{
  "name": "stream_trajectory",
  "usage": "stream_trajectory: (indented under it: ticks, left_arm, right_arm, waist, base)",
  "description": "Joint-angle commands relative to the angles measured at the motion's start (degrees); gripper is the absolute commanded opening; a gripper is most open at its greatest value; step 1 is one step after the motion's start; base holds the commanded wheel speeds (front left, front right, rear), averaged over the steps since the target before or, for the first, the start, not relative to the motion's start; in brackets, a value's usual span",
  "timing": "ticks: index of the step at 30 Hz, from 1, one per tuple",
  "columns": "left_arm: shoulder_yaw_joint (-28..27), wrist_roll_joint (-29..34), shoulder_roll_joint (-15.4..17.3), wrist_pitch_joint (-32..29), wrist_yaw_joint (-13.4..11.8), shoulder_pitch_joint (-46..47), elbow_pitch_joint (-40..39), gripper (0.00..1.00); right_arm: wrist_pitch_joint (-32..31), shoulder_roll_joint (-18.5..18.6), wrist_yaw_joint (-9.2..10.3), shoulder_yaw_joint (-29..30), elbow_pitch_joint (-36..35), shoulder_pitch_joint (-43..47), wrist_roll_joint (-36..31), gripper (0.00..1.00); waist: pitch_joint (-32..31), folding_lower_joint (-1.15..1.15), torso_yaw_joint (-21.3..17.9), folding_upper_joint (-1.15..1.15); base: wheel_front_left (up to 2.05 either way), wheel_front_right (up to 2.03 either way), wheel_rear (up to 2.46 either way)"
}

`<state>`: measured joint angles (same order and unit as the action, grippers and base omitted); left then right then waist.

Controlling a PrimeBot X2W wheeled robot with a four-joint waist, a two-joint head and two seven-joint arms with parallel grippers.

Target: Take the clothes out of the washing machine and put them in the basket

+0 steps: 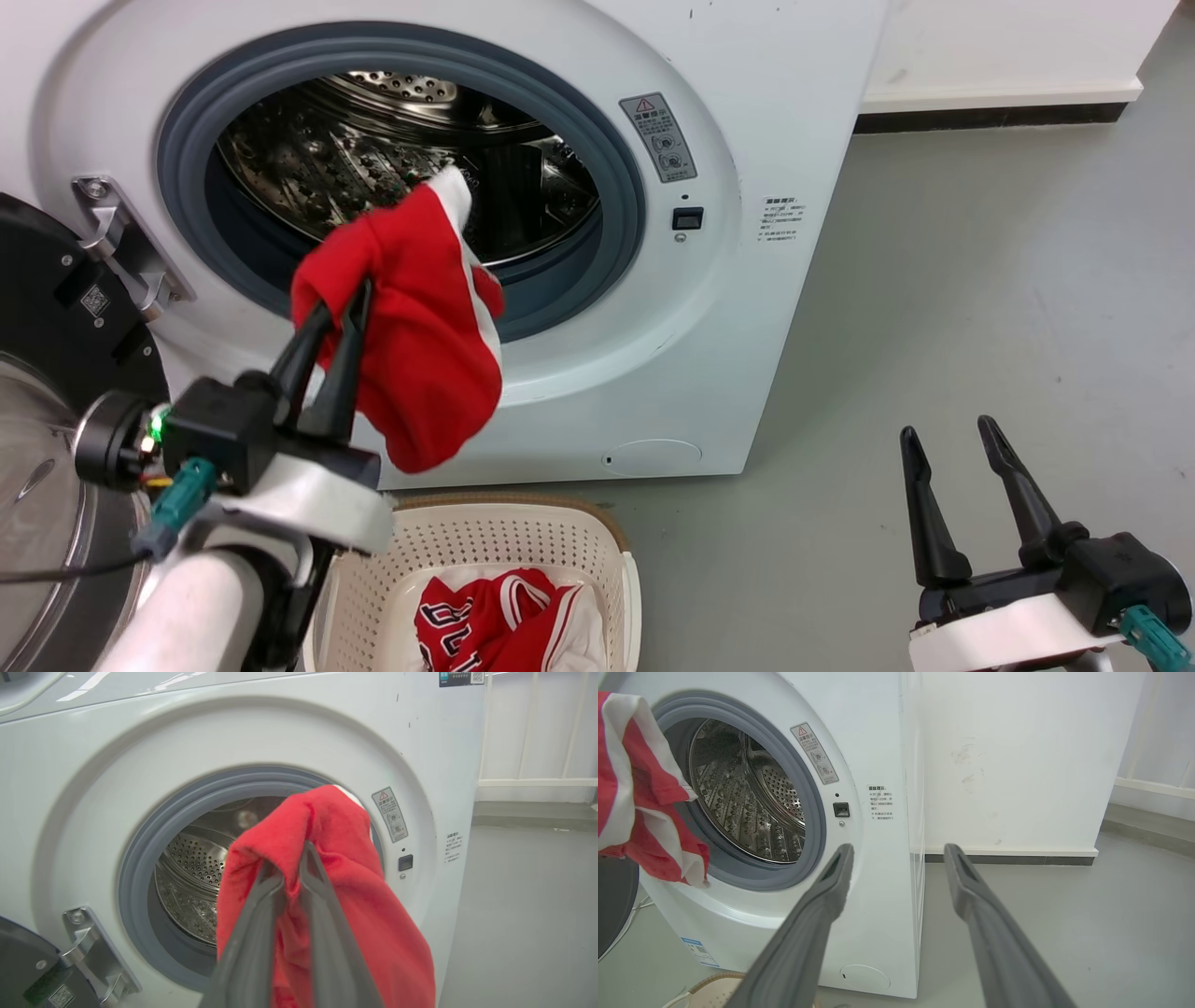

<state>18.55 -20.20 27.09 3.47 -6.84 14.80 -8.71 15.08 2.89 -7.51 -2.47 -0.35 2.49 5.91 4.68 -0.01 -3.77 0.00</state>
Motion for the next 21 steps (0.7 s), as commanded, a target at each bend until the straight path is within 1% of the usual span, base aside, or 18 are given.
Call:
stream_trajectory:
  ticks: [1,6,10,16,19,21]
  left_arm:
    - [0.11,0.47,0.46,-0.15,-0.40,-1.22,-1.12,0.00]
    - [0.77,0.36,1.13,-1.22,-1.34,-5.51,-4.43,0.00]
    - [2.06,-0.23,0.86,-1.84,-1.44,-8.45,-4.37,0.00]
    - [4.42,-1.63,-0.53,-1.14,-0.44,-11.45,-0.21,0.00]
    - [5.58,-1.98,-1.16,-0.63,0.38,-11.87,3.36,0.00]
    - [6.32,-2.24,-1.36,-0.26,1.45,-11.16,6.51,0.00]
  right_arm:
    - [0.13,-0.03,0.04,0.07,0.05,0.59,0.30,1.00]
    - [0.13,-0.03,0.04,0.18,-0.12,0.05,0.27,1.00]
    - [0.13,-0.03,0.04,0.27,-0.29,-1.31,0.13,1.00]
    - [0.13,-0.03,0.04,0.08,-0.80,-3.84,-0.28,1.00]
    - [0.13,-0.04,0.04,-0.27,-1.18,-5.36,-0.61,1.00]
    - [0.13,-0.02,0.04,-0.04,-1.54,-6.62,-0.70,1.00]
  waist:
    - [0.06,0.01,0.14,0.00]
    - [0.80,0.01,0.56,0.00]
    - [2.13,0.01,0.71,0.00]
    - [5.99,0.01,0.27,0.00]
    - [8.83,0.01,-0.39,0.00]
    - [10.91,0.01,-0.70,0.00]
  base:
    - [0.00,0.00,0.00]
    - [0.00,0.00,0.00]
    - [0.00,0.00,0.00]
    - [0.00,0.00,0.00]
    - [0.00,0.00,0.00]
    - [0.00,0.00,0.00]
